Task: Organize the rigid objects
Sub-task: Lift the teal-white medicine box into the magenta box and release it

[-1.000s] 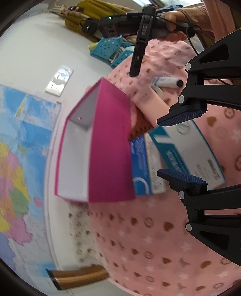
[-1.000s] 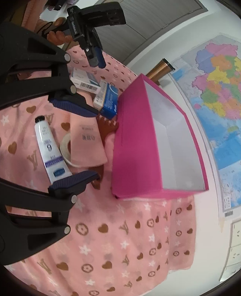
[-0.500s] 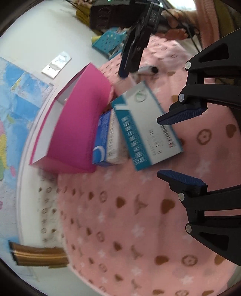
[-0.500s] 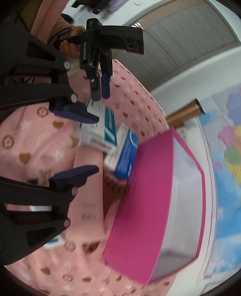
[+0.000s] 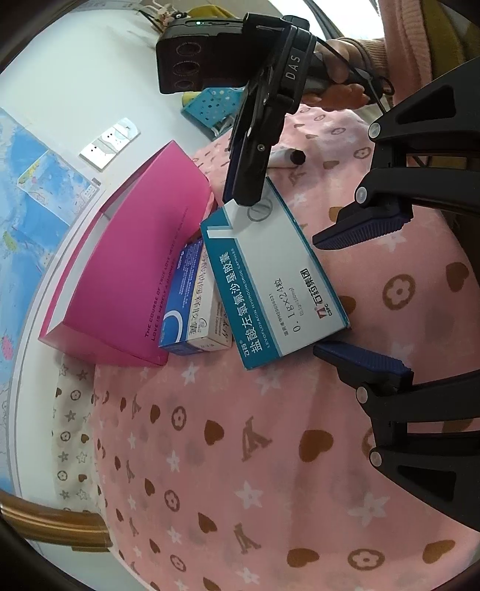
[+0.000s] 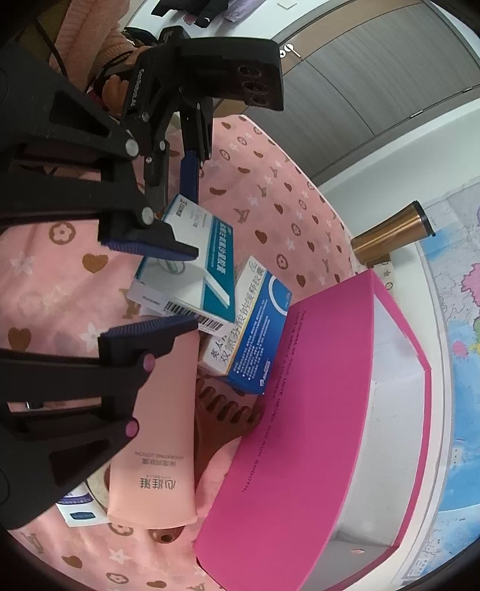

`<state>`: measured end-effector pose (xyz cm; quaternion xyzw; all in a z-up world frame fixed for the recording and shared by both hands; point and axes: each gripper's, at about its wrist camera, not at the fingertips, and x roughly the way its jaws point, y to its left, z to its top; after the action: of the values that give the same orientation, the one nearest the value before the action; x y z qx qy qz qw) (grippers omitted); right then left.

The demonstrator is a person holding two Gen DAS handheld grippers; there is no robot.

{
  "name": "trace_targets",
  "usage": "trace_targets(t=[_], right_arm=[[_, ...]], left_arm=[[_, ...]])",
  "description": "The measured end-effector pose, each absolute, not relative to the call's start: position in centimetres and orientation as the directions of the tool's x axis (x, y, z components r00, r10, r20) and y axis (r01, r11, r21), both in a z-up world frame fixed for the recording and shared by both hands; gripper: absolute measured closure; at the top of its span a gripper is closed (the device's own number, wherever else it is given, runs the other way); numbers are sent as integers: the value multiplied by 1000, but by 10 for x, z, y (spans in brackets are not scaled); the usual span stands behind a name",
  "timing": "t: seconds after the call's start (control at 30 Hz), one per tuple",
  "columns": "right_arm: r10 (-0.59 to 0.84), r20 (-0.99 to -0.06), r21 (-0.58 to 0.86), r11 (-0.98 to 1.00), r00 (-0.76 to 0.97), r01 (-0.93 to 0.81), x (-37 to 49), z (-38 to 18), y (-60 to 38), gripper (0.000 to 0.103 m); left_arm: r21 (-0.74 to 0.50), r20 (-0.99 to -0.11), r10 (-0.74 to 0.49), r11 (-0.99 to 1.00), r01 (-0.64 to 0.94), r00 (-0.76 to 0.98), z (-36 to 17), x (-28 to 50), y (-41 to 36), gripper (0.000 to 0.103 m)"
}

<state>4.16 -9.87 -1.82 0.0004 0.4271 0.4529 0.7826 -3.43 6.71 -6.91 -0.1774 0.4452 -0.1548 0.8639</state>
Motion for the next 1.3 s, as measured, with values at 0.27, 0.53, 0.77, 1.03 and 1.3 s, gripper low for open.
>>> trace_targets(t=[0.27,0.53,0.77,1.03,1.3], right_arm=[[720,-658,406,587,222,-701,42,-19,-104,69],[736,-627,398,585,256,-707,39,-7,-112,69],[730,-621,384,600,285,-701,38,-3,-125,69],[716,-645,436,631,265,-642,49,-20,-148,69],[733,-629,471,624,259,-624,58,-25,-147,69]], left_arm=[[-427,-702,-405,898,109,586,-57,-36,63,52],[-358,-691,-362,923,139,626,-35,-36,50,52],[-339,-677,-376,922,186,632,-27,-28,41,52],[-337,-706,-386,920,199,593,-44,-10,26,52],[-318,-712,-360,931,181,603,-43,-10,28,56]])
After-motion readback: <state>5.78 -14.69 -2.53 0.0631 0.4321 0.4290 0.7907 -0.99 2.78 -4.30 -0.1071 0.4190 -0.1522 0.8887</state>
